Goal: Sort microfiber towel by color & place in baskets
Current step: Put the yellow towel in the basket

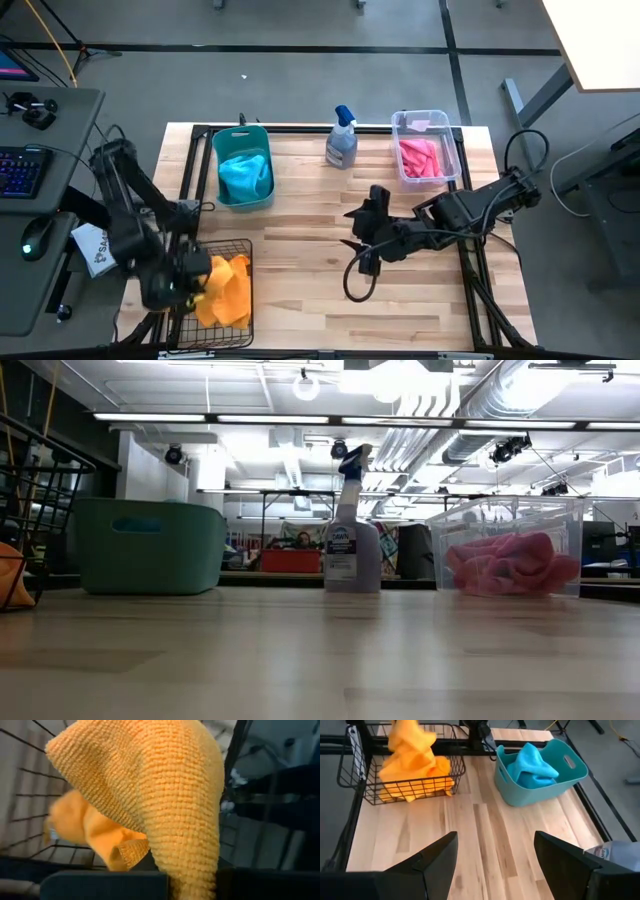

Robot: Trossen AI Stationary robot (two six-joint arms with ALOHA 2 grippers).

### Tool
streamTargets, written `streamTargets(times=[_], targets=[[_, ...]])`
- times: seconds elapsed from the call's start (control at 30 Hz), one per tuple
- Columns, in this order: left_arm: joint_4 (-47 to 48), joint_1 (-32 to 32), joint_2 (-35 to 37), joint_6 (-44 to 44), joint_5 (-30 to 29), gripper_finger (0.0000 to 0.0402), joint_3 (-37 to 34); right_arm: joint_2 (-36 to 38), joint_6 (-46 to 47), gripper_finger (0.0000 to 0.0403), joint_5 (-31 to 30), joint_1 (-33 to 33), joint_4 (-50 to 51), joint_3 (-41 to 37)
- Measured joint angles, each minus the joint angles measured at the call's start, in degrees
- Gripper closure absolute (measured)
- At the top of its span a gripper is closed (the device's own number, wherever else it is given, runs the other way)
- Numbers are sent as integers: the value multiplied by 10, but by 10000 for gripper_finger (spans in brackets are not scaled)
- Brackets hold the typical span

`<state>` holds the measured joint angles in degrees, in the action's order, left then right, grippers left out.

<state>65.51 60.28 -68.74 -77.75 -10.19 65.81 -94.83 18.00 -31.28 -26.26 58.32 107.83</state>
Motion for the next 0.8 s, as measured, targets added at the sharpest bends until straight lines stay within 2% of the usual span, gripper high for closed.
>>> streamTargets(times=[0.13,0.3,0.4,0.57,0.8], targets=[[-109,31,-37,-20,-53,401,-74,0,-3,144,-19,0,-1,0],[-235,-1,-67,9,-71,401,-155,0,0,144,-27,4,-1,0],[-221,-31,-84,28,-59,401,-176,0,1,144,-28,8,-1,0],[-170,-54,-97,83,7,381,-181,0,15,144,-27,12,-1,0],[-192,-71,-81,177,59,289,-145,0,16,144,-25,12,-1,0]])
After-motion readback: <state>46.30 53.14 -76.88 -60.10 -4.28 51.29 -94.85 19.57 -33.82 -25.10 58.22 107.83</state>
